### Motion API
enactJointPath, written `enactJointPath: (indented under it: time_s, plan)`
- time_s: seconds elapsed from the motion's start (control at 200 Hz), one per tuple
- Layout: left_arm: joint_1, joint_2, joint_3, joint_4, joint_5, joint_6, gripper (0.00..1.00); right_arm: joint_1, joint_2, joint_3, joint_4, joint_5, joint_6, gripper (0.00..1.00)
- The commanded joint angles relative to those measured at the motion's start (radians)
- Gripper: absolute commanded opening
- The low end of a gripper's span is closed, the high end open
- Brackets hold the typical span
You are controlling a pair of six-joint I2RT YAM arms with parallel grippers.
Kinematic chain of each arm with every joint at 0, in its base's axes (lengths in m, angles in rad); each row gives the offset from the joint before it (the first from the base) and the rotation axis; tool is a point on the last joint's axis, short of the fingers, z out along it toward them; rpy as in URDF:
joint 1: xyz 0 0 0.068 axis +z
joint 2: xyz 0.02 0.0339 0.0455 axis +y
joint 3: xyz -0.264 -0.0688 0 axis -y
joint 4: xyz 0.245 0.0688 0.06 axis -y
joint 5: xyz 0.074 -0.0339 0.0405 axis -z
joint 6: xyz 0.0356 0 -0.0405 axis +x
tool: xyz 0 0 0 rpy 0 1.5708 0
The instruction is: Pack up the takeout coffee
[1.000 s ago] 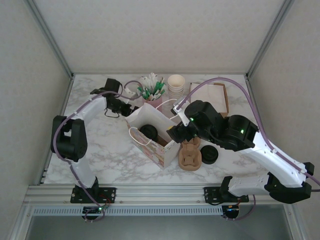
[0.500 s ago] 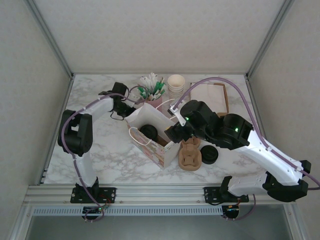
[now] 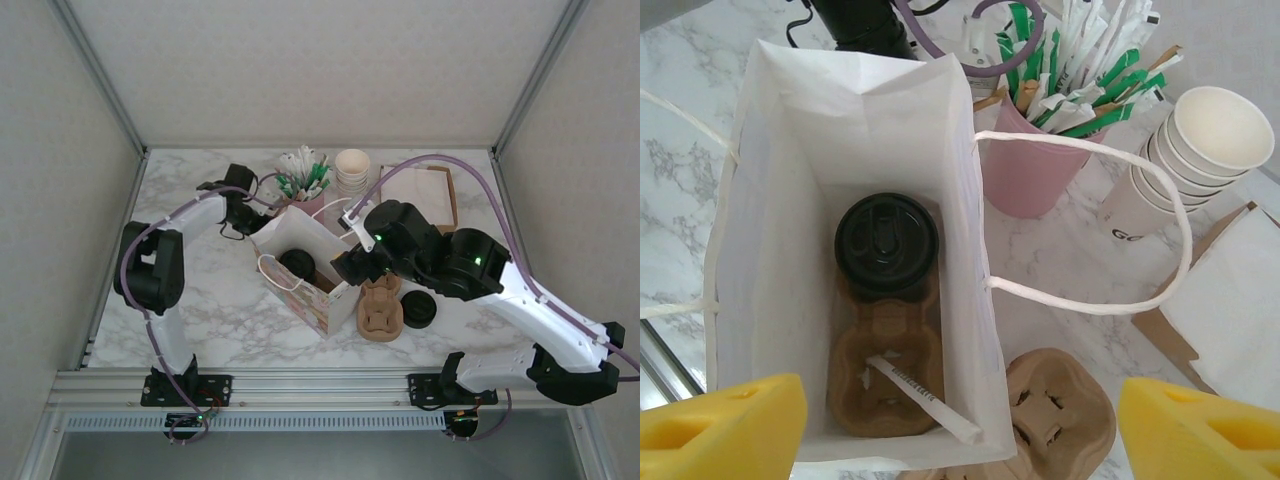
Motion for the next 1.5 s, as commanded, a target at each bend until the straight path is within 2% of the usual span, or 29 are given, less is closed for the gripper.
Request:
enactJointPath:
  time_s: [0.0, 0.22, 0.4, 0.576, 0.701, 0.796, 0.981, 1.096, 1.492]
  plan:
    - [0.003, -0.135, 0.034, -0.047, -0.094, 0.042, 0.00, 0.006, -0.033, -0.008, 0.014, 0.024, 0.016, 0.82]
    - [0.028, -0.323, 0.002, -0.038, -0.151, 0.064, 0.00, 0.006, -0.059, -0.002, 0.116, 0.053, 0.039, 0.83]
    - [0.063, -0.593, -0.163, 0.181, -0.117, 0.043, 0.00, 0.005, -0.079, -0.003, 0.314, 0.060, 0.109, 0.89]
    - [0.062, -0.741, -0.224, 0.259, 0.037, 0.008, 0.00, 0.004, -0.029, 0.040, 0.439, 0.018, 0.100, 0.92]
    - [0.060, -0.767, -0.172, 0.228, 0.192, -0.039, 0.00, 0.002, 0.052, 0.084, 0.458, -0.053, 0.057, 0.92]
    - [0.058, -0.790, -0.164, 0.279, 0.307, -0.108, 0.00, -0.002, 0.106, 0.102, 0.484, -0.112, 0.008, 0.88]
    - [0.002, -0.809, -0.141, 0.263, 0.426, -0.126, 0.00, -0.070, 0.209, 0.175, 0.511, -0.361, -0.012, 0.79]
    - [-0.021, -0.808, -0.117, 0.232, 0.453, -0.126, 0.00, -0.106, 0.246, 0.181, 0.554, -0.497, -0.047, 0.75]
    - [-0.036, -0.791, -0.094, 0.177, 0.475, -0.096, 0.00, -0.156, 0.324, 0.201, 0.639, -0.683, -0.120, 0.66]
